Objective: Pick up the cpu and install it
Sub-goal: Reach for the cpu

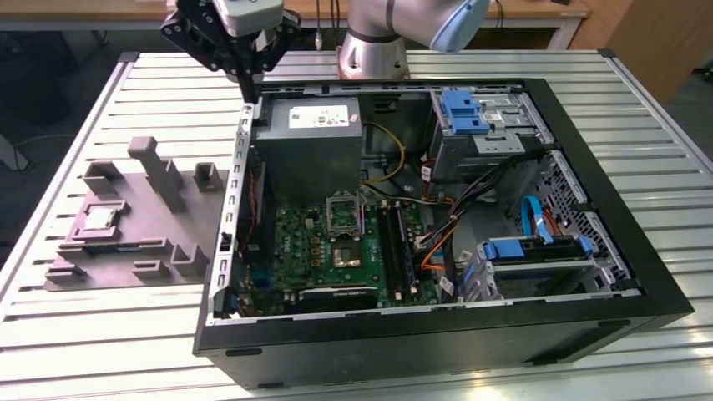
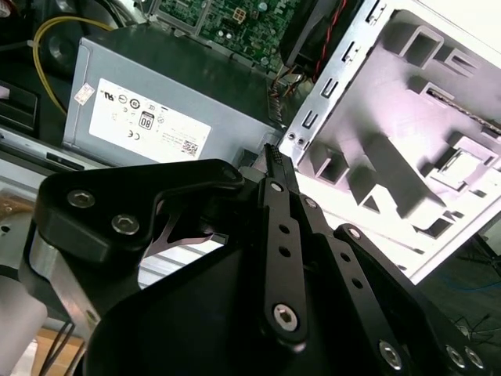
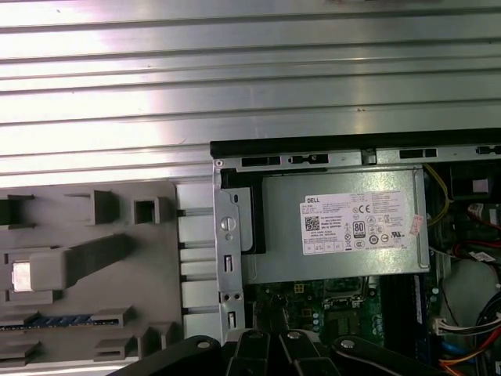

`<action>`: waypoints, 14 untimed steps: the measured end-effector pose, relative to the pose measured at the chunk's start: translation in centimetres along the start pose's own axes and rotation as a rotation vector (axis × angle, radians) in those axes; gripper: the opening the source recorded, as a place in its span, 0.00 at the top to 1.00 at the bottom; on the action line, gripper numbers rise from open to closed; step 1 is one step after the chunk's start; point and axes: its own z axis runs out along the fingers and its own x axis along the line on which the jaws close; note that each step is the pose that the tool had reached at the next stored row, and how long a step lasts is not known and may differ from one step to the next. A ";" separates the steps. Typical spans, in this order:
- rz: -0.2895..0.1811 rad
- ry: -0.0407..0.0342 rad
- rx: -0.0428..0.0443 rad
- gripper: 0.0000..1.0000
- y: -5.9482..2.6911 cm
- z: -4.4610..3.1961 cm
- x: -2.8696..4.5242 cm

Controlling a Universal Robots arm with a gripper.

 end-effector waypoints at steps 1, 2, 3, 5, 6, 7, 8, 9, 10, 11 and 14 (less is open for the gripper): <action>0.000 0.0000 0.0000 0.89 0.00 0.00 0.01; 0.000 0.0001 0.0001 0.89 0.00 0.00 0.03; 0.000 0.0001 0.0001 0.89 0.00 0.00 0.05; 0.000 0.0001 0.0001 0.89 -0.01 0.00 0.10; 0.000 0.0001 0.0001 0.89 -0.01 0.00 0.14; 0.000 0.0000 0.0000 0.89 -0.02 0.00 0.20; 0.000 0.0001 0.0001 0.89 -0.02 0.00 0.26; 0.000 0.0001 0.0001 0.89 -0.02 -0.01 0.31; 0.000 0.0000 0.0001 0.89 -0.02 0.00 0.34; 0.000 0.0000 0.0001 0.89 -0.03 -0.01 0.38; 0.000 0.0000 0.0001 0.89 -0.04 -0.01 0.47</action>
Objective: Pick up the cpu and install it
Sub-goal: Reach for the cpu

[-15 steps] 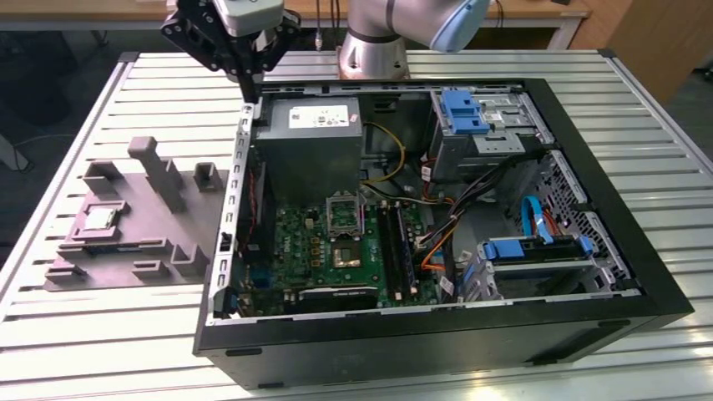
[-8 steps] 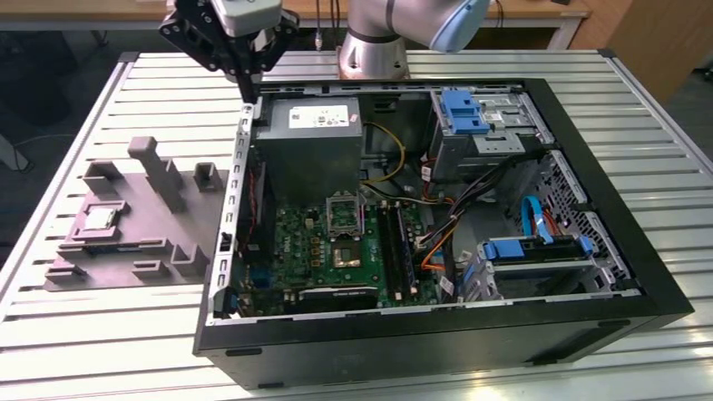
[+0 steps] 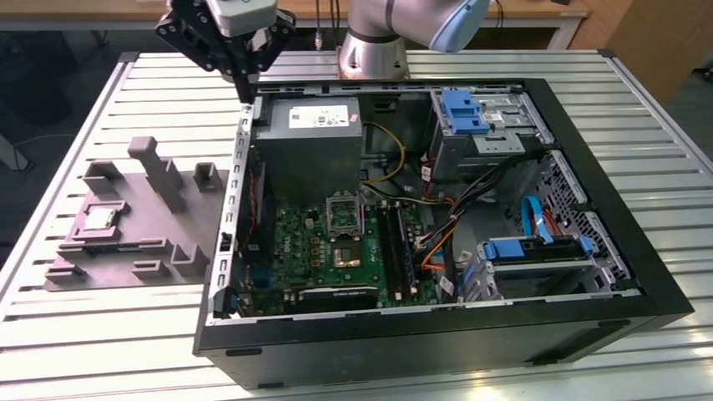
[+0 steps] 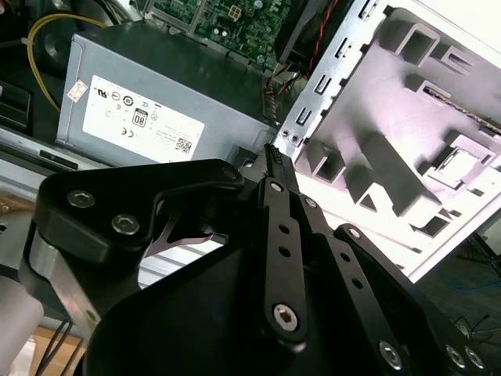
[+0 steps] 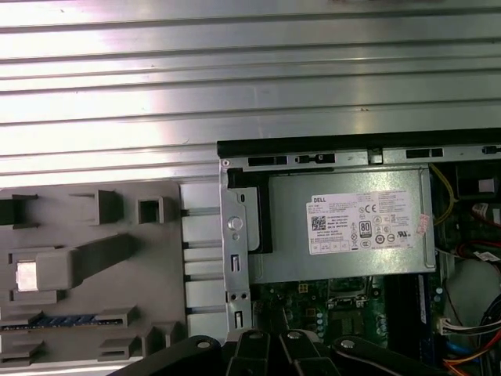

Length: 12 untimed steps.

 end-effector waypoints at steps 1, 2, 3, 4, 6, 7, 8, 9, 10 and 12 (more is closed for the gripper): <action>0.000 0.0000 0.0000 0.89 0.00 0.00 0.04; 0.000 0.0000 0.0000 0.89 -0.01 0.00 0.08; 0.000 0.0000 0.0000 0.89 -0.01 0.00 0.11; 0.000 0.0000 0.0000 0.89 -0.01 0.00 0.14; 0.000 0.0000 0.0000 0.89 -0.02 0.00 0.24; 0.000 0.0000 0.0000 0.89 -0.02 0.00 0.29; 0.000 0.0001 0.0000 0.89 -0.03 0.00 0.35; 0.000 0.0000 0.0000 0.89 -0.03 0.00 0.41; 0.000 0.0000 0.0000 0.89 -0.03 0.00 0.46; 0.000 0.0000 0.0000 0.89 -0.04 0.00 0.55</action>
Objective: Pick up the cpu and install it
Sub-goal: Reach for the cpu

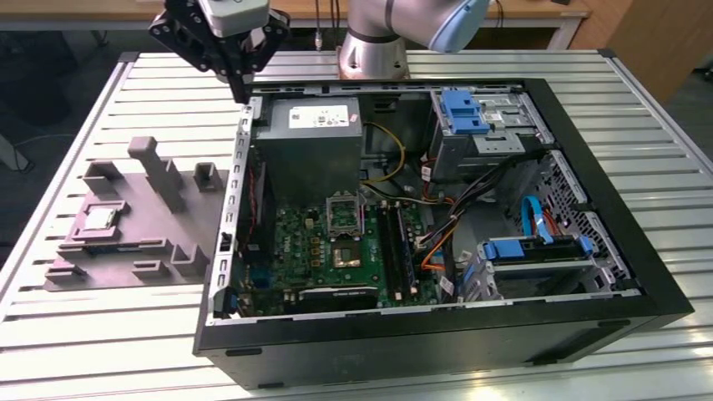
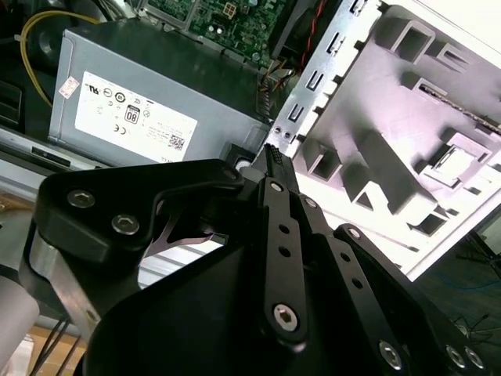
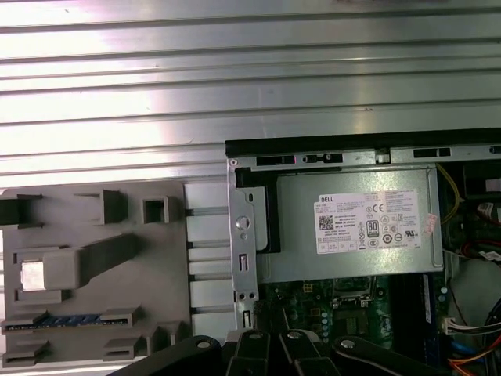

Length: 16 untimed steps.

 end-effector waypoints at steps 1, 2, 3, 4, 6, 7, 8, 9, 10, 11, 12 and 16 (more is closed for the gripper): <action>0.000 -0.0001 -0.0001 0.89 0.00 0.00 0.04; 0.000 -0.0001 -0.0001 0.89 -0.01 0.01 0.08; 0.000 0.0000 0.0000 0.89 -0.01 0.00 0.12; 0.000 0.0000 0.0000 0.89 -0.01 0.00 0.17; 0.000 0.0000 0.0000 0.89 -0.02 0.00 0.26; 0.000 0.0000 0.0000 0.89 -0.02 0.00 0.30; 0.000 0.0000 0.0000 0.89 -0.02 0.00 0.32; 0.000 0.0000 0.0000 0.89 -0.03 0.00 0.35; 0.000 0.0000 0.0000 0.89 -0.03 0.00 0.38; 0.000 0.0000 0.0000 0.89 -0.03 0.00 0.41; 0.000 0.0000 0.0000 0.89 -0.04 0.00 0.44; 0.000 0.0000 0.0000 0.89 -0.05 0.00 0.55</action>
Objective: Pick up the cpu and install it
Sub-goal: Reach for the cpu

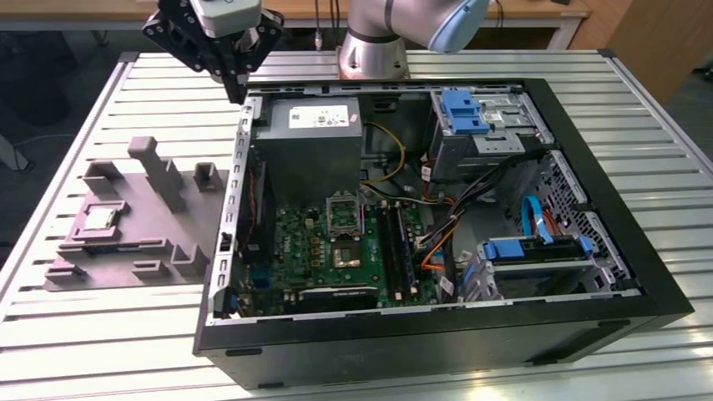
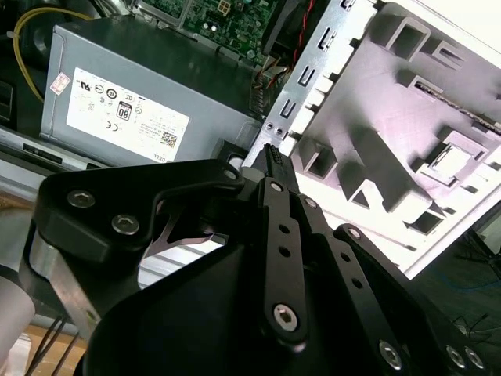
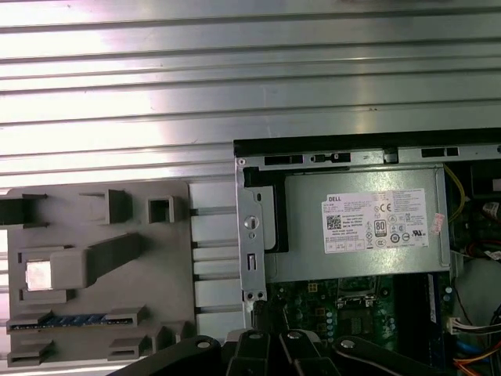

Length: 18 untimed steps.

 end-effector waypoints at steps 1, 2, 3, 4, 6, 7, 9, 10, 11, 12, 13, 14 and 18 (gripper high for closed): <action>0.000 0.0000 0.0000 0.89 0.00 0.00 0.03; 0.000 0.0000 0.0000 0.89 0.00 0.00 0.09; 0.000 0.0000 0.0000 0.89 -0.01 0.00 0.16; 0.000 0.0000 0.0000 0.89 -0.01 0.00 0.20; 0.000 0.0000 0.0000 0.89 -0.02 -0.01 0.27; 0.000 0.0000 0.0000 0.89 -0.02 0.00 0.31; 0.000 0.0000 0.0000 0.89 -0.03 0.00 0.38; 0.000 0.0000 0.0000 0.89 -0.03 -0.01 0.43; 0.000 0.0000 0.0000 0.89 -0.03 -0.01 0.47; 0.000 0.0000 0.0000 0.89 -0.04 -0.01 0.50; 0.000 -0.0001 -0.0001 0.89 -0.04 0.00 0.53; 0.000 0.0000 -0.0001 0.89 -0.04 -0.01 0.56; 0.000 0.0000 0.0000 0.89 -0.05 -0.01 0.71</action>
